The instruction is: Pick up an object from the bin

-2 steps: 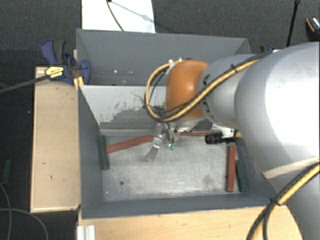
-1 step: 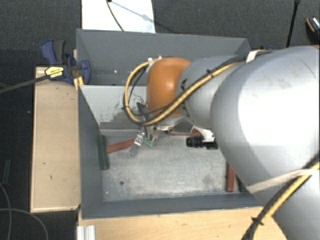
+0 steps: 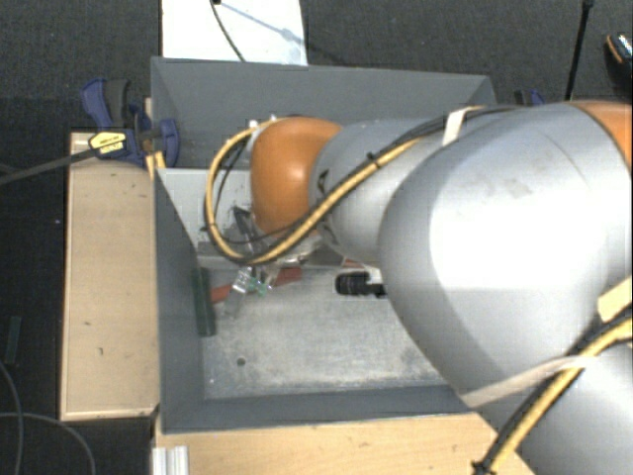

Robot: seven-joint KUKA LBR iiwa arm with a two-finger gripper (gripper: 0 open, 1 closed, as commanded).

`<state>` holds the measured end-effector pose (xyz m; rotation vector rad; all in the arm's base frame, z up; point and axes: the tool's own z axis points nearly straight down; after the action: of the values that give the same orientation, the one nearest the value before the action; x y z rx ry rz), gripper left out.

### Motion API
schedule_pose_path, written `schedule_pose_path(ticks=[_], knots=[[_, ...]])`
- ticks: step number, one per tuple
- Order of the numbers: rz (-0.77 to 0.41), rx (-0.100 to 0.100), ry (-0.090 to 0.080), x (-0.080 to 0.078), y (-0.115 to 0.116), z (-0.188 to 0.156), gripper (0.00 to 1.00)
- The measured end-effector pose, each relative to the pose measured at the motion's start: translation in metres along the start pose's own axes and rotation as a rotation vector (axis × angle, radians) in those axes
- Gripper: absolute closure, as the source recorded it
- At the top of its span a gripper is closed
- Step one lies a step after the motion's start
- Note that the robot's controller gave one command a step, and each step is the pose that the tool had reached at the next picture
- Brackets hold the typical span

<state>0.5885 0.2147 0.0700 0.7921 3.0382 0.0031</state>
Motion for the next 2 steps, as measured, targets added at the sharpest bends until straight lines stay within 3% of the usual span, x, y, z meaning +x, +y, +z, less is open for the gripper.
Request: schedule_pose_path(ticks=[1,2], knots=[[0.000,0.001,-0.001,-0.0015,-0.0014,-0.0005,1.00],[0.007,0.003,0.001,0.0015,-0.0078,-0.0003,1.00]])
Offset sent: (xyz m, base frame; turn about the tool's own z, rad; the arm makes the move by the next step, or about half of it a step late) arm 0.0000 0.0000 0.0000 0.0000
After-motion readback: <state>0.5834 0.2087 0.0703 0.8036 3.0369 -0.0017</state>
